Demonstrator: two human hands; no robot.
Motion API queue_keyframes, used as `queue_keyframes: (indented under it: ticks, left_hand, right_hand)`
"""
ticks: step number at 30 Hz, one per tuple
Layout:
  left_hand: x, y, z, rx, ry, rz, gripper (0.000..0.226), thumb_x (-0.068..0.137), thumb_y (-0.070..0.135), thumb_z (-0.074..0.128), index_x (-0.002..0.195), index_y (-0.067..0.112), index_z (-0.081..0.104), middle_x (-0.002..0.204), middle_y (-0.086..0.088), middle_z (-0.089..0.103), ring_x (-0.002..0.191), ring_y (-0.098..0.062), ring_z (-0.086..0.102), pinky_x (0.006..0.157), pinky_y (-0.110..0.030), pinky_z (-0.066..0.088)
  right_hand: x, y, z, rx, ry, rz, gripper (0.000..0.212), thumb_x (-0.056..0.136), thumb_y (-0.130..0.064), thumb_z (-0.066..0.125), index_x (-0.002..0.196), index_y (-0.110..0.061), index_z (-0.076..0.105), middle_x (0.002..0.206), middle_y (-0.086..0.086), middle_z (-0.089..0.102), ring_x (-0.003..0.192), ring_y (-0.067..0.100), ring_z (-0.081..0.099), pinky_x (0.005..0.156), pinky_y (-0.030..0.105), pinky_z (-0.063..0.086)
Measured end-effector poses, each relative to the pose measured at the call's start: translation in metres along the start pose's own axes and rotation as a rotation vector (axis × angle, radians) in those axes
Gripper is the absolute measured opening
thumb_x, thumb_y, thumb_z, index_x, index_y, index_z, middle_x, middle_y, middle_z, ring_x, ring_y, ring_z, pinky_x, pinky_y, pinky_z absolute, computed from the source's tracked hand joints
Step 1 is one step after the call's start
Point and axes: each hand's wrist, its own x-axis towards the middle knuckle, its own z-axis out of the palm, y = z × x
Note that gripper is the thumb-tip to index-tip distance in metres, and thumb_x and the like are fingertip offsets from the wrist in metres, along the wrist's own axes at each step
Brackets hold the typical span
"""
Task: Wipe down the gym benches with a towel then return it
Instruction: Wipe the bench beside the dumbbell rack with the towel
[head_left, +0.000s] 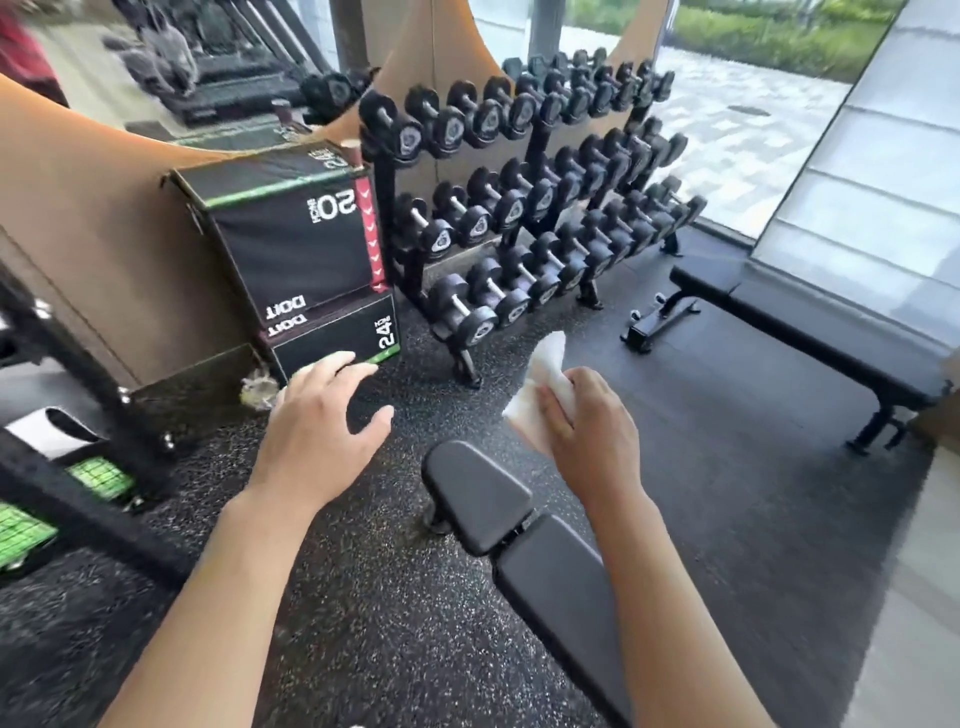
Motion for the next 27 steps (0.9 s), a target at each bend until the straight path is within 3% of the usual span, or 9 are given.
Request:
queue_keyframes:
  ticks: [9,15,27]
  left_hand:
    - [0.039,-0.125,-0.057,-0.039,0.033,-0.033,0.051,0.092,0.043,0.067,0.14,0.025,0.058,0.151,-0.001,0.051,0.141,-0.025,0.043,0.116,-0.057,0.037]
    - [0.061,-0.198,-0.08,-0.06,0.058,-0.052,0.051,0.092,0.041,0.069,0.138,0.022,0.059,0.148,0.0,0.053,0.138,-0.024,0.045,0.116,-0.054,0.039]
    - [0.13,-0.263,-0.066,-0.107,0.077,-0.116,0.051,0.091,0.04,0.071,0.138,0.023,0.06,0.149,0.001,0.053,0.138,-0.025,0.045,0.115,-0.053,0.039]
  right_hand:
    - [0.034,-0.113,0.087,-0.026,0.001,-0.011,0.028,0.101,-0.051,0.052,0.09,-0.026,0.046,0.086,-0.013,0.054,0.075,0.015,0.052,0.062,0.033,0.034]
    - [0.052,-0.169,0.137,-0.05,-0.005,-0.045,0.025,0.1,-0.052,0.052,0.093,-0.028,0.048,0.09,-0.013,0.056,0.077,0.014,0.053,0.063,0.033,0.035]
    - [0.128,-0.19,0.21,-0.078,-0.052,-0.089,0.026,0.1,-0.054,0.051,0.093,-0.029,0.048,0.088,-0.014,0.056,0.075,0.013,0.054,0.063,0.032,0.036]
